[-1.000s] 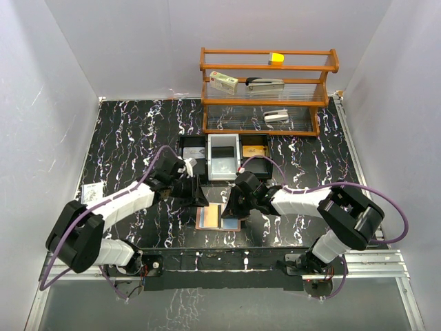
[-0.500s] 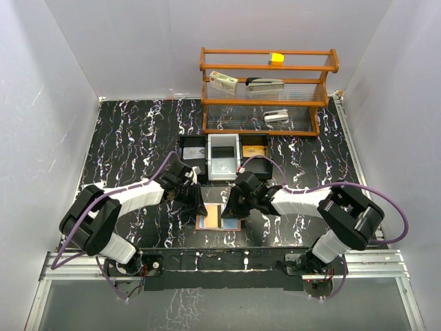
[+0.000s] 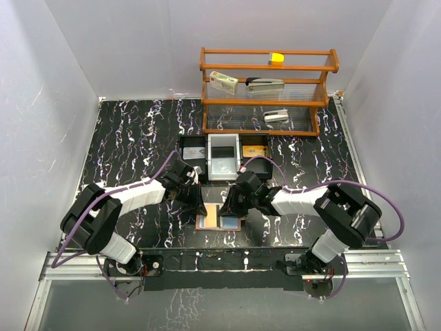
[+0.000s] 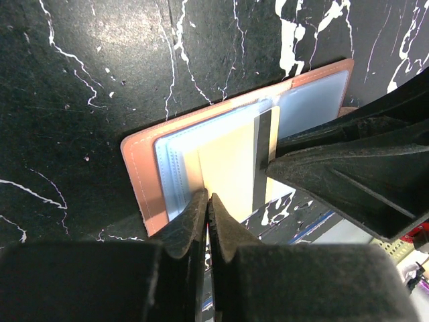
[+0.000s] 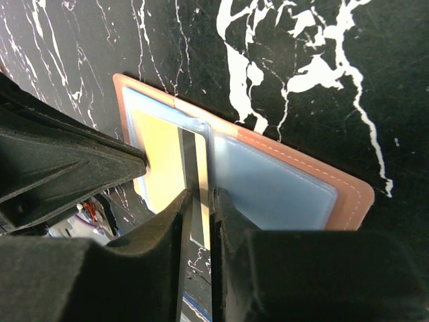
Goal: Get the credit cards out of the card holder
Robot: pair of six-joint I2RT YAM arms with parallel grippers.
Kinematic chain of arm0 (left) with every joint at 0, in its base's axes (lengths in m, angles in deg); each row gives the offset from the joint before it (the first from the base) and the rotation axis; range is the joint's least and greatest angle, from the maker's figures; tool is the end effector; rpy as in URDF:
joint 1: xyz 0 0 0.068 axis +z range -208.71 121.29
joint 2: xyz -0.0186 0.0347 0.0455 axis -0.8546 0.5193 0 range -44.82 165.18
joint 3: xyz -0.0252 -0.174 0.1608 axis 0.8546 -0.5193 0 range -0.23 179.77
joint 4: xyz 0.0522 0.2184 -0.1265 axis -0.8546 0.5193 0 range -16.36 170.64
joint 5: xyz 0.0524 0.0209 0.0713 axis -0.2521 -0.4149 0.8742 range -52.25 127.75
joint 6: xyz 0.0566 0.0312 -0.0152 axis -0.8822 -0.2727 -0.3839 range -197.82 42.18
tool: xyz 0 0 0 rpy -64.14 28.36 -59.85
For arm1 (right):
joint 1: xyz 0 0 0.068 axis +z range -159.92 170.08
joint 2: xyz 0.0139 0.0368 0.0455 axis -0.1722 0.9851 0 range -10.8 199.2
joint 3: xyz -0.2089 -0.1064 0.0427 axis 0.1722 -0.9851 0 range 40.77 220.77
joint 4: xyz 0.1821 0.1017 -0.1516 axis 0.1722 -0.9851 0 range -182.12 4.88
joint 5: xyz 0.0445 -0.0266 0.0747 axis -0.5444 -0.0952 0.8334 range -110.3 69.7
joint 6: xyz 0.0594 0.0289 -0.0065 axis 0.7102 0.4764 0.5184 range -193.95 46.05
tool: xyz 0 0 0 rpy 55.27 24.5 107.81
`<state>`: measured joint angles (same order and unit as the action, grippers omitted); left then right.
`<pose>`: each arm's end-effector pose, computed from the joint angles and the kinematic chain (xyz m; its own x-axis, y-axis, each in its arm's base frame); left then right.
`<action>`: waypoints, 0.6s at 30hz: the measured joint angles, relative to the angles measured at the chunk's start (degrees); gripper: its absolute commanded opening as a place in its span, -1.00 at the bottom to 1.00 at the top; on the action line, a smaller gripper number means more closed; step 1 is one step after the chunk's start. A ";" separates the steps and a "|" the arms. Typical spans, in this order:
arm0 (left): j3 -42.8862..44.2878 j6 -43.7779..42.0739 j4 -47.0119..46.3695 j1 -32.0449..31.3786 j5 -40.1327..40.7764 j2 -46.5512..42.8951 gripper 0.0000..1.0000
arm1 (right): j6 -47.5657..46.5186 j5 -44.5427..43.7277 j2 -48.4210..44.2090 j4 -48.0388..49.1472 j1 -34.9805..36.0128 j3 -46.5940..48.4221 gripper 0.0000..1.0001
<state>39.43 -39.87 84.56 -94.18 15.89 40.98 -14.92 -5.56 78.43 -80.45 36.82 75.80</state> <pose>0.2170 -0.1786 0.1056 -0.9716 -0.0087 -0.2366 0.1343 0.8029 -0.5808 0.1875 0.2187 0.0862 -0.9692 0.1801 -0.1681 0.0264 0.7542 0.6562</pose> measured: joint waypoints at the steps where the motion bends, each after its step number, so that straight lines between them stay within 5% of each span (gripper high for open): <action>1: 0.00 0.00 -0.02 0.00 0.00 0.00 -0.97 | 0.02 0.00 0.09 0.07 0.00 -0.02 -0.80; 5: -0.39 0.15 -0.20 -0.02 0.48 -0.59 -0.96 | 0.44 -0.48 -0.15 0.50 -0.33 -0.90 -0.99; 13: -0.87 0.22 -0.37 -0.02 1.20 -1.22 -0.94 | 0.33 -0.74 -3.87 -0.20 -2.67 -3.91 -1.00; 18: -0.87 0.24 -0.39 -0.02 1.09 -1.44 -0.50 | -0.46 -0.33 -4.50 -0.61 -3.37 -4.22 -0.99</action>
<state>38.55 -39.63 84.16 -94.20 16.98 39.54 -15.38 -5.89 73.93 -81.07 33.46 71.58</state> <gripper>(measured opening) 0.107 0.009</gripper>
